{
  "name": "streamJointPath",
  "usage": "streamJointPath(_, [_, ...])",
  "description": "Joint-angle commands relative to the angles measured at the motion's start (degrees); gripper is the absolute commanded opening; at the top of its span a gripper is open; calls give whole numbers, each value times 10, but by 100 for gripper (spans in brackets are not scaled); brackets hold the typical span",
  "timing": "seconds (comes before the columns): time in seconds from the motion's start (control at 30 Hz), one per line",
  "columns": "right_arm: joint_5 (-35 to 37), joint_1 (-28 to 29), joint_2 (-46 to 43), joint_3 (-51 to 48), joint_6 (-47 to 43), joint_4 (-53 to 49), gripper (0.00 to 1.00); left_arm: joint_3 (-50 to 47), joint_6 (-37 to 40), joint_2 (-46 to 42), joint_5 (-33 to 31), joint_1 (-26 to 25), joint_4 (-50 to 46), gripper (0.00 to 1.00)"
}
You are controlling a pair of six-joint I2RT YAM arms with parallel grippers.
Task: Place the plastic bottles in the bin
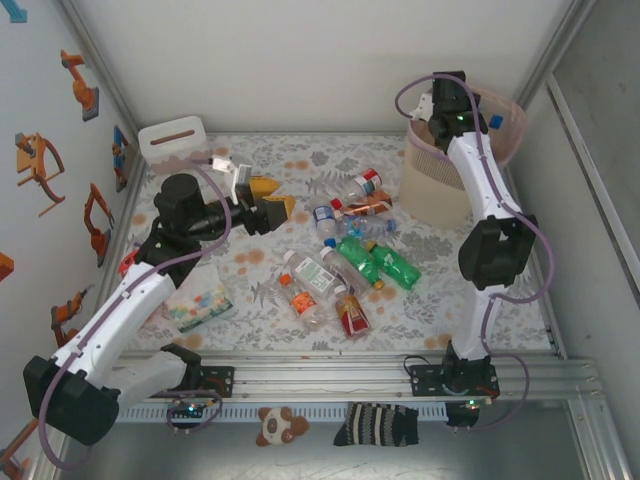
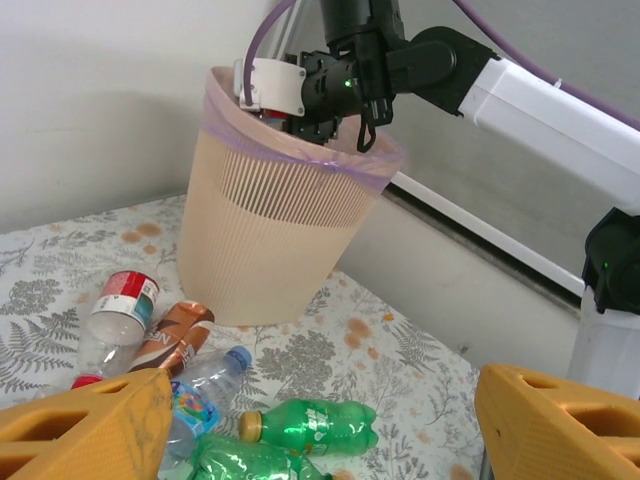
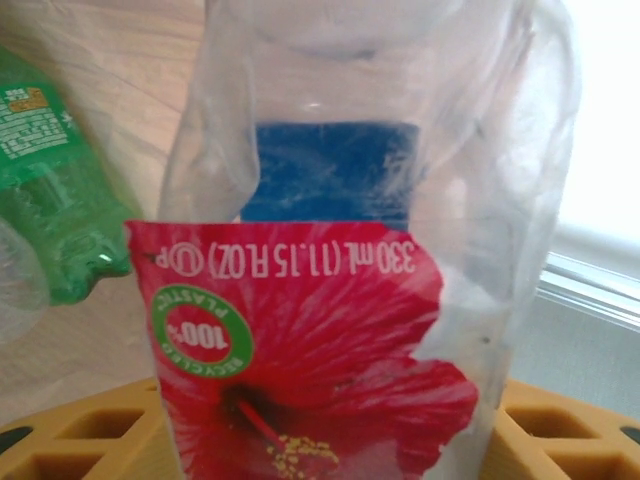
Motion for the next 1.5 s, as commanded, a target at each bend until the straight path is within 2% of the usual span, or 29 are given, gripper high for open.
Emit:
streamJointPath(0.0, [21,1,19,0,-30,10,64,-5,7,-3,16,4,26,78])
streamJointPath(0.2, [16,1,16,1,-26,12,72,-7,0,-1,18,6,34,78])
streamJointPath(0.6, [2,6,-21,11,22,-23,73,-6,-1,-7,6,6,7,77])
streamJointPath(0.83, [0,14,-62,20,88,-76,74,0,-14,-13,-35,5,-53,74])
streamJointPath(1.07, [-8,14,-100,53,228,-159,74,-9,-26,-32,-118,-4,-133,72])
streamJointPath(1.23, [-34,14,-143,42,393,-201,74,-16,-56,-38,-192,-19,-184,72])
streamJointPath(1.3, [-40,14,-160,41,493,-223,73,-21,-74,-39,-228,-29,-200,71])
streamJointPath(1.4, [-102,14,-193,28,615,-259,71,-21,-95,-36,-278,-44,-238,71])
streamJointPath(1.47, [-159,15,-226,-3,679,-260,74,-19,-114,-30,-303,-52,-266,71])
